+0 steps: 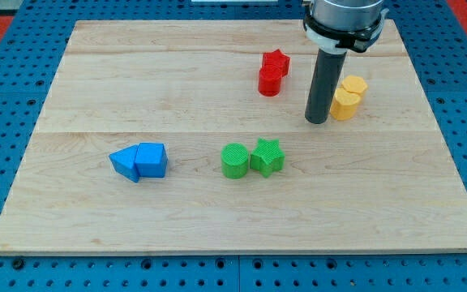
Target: Keep the yellow hexagon below the red circle
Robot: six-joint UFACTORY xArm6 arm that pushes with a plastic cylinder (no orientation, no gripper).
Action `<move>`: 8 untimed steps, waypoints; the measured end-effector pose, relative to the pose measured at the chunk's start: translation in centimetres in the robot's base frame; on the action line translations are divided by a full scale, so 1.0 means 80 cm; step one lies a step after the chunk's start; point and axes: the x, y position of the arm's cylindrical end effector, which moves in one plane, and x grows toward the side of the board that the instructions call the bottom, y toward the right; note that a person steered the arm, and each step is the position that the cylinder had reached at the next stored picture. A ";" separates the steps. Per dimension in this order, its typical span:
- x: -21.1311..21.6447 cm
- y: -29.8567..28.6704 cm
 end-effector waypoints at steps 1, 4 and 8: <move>0.017 0.026; -0.032 0.129; -0.042 0.020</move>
